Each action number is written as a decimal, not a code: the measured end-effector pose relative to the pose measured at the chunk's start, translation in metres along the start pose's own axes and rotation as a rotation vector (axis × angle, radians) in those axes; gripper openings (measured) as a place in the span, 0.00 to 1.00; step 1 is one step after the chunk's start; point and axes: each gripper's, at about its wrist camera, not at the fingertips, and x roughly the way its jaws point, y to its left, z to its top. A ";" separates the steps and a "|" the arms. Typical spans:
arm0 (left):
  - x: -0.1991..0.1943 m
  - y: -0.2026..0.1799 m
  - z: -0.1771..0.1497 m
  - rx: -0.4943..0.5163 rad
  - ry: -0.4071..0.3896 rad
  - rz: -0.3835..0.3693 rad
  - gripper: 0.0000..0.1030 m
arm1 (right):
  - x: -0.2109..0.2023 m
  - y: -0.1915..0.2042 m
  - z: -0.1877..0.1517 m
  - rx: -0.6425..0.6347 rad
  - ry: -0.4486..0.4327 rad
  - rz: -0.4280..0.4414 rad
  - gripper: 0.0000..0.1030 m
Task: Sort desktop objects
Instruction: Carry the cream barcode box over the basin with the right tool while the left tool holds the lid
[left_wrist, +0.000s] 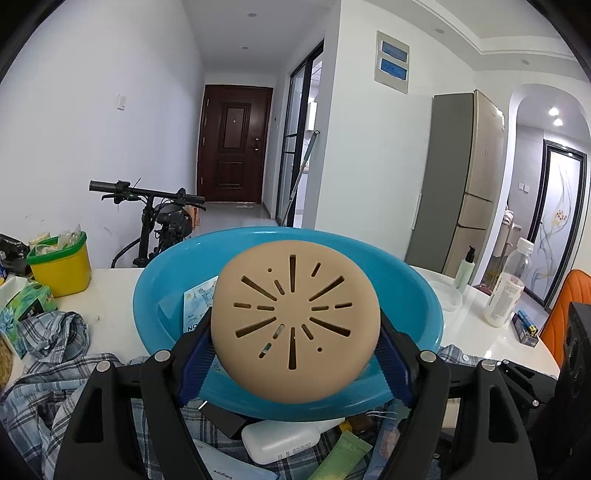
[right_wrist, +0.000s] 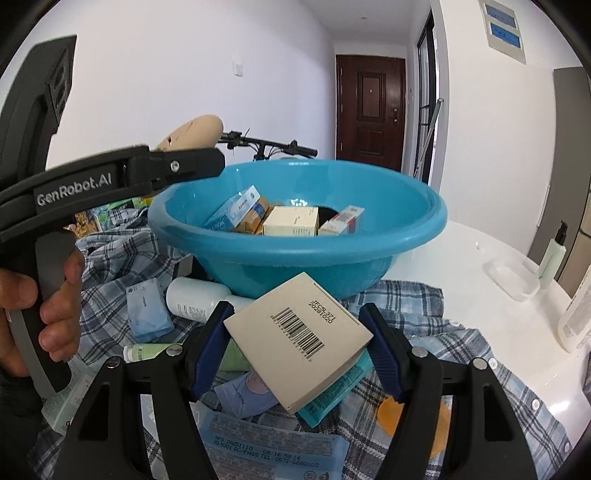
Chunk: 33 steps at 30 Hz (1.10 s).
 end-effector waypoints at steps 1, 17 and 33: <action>0.000 0.001 0.000 -0.002 -0.001 -0.002 0.78 | -0.003 0.000 0.001 -0.003 -0.013 -0.006 0.67; 0.001 0.001 0.001 -0.007 0.002 -0.008 0.78 | -0.042 -0.024 0.058 0.064 -0.212 -0.012 0.67; 0.004 0.004 -0.002 -0.008 0.004 -0.005 0.78 | -0.004 -0.007 0.083 0.058 -0.228 -0.010 0.67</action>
